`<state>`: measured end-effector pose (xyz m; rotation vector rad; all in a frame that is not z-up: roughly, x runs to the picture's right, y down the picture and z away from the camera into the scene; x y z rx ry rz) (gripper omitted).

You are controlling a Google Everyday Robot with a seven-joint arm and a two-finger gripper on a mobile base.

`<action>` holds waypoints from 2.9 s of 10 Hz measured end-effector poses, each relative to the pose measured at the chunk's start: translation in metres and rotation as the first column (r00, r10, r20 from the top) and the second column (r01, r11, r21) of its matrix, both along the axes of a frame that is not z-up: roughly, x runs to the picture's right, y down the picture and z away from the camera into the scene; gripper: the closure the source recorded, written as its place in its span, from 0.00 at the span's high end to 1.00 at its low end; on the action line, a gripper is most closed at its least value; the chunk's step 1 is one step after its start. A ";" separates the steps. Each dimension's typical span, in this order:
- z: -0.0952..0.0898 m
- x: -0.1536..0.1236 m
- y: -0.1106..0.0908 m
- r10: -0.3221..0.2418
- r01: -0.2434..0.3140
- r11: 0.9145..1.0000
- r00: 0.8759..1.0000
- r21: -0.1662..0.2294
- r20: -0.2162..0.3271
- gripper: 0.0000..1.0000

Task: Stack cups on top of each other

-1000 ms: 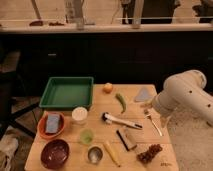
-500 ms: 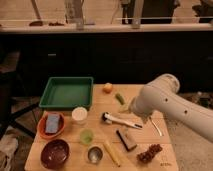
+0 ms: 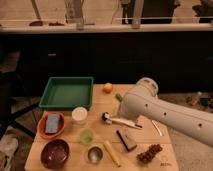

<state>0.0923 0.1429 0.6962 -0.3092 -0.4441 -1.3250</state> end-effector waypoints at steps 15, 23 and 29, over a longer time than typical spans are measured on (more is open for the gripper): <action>0.059 -0.107 0.064 -0.261 0.281 0.959 0.930 -0.043 0.260 0.80; 0.060 -0.133 0.091 -0.355 0.392 0.918 0.883 -0.065 0.308 0.80; 0.073 -0.149 0.100 -0.373 0.421 0.903 0.864 -0.080 0.337 0.80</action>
